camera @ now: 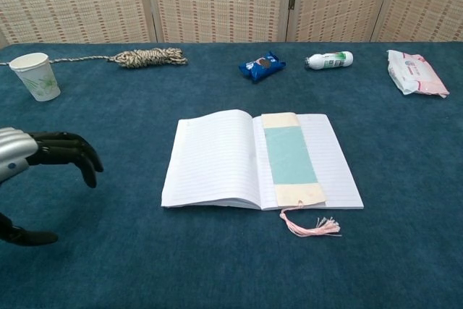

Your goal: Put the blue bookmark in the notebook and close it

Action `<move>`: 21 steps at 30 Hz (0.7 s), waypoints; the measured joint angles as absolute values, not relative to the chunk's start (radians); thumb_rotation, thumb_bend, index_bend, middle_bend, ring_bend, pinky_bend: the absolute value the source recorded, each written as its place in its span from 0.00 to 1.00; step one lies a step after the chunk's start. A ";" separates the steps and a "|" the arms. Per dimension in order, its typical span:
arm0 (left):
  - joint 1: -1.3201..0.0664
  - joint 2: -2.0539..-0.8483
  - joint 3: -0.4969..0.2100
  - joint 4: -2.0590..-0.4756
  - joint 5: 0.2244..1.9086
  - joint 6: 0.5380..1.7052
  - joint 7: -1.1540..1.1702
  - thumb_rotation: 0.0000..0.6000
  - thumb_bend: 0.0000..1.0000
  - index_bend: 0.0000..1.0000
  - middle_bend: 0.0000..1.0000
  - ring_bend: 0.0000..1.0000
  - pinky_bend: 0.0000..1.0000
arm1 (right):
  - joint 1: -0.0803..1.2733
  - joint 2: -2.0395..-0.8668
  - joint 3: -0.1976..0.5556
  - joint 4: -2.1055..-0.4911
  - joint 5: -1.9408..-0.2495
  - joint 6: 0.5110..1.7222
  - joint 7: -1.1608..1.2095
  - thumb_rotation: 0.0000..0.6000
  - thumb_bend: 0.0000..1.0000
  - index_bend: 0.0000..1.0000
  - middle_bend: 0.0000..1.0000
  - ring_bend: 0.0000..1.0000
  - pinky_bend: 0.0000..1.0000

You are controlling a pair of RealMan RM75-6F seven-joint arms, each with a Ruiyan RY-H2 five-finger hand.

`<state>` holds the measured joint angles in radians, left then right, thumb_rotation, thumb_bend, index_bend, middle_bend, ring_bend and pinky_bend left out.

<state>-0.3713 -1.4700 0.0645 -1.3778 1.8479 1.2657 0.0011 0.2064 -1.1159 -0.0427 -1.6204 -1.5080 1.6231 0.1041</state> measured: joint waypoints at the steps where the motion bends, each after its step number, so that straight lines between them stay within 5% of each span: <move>1: -0.379 -1.479 0.063 -1.377 1.847 1.255 0.014 1.00 0.15 0.45 0.35 0.24 0.31 | 0.205 -1.116 -0.039 -1.618 -1.508 1.615 0.106 1.00 0.08 0.00 0.00 0.00 0.00; 10: -0.450 -1.599 0.030 -1.357 1.814 1.174 0.113 1.00 0.16 0.46 0.36 0.24 0.33 | 0.198 -1.120 -0.008 -1.600 -1.506 1.573 0.127 1.00 0.08 0.00 0.00 0.00 0.00; 21: -0.506 -1.726 -0.011 -1.243 1.792 1.207 0.078 1.00 0.24 0.47 0.37 0.25 0.34 | 0.190 -1.114 0.029 -1.587 -1.475 1.525 0.138 1.00 0.08 0.00 0.00 0.00 0.00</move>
<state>-0.5057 -1.7263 -0.0106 -1.2428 1.7921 1.2068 0.0782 0.1899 -1.1136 0.0287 -1.5870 -1.4753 1.5248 0.1378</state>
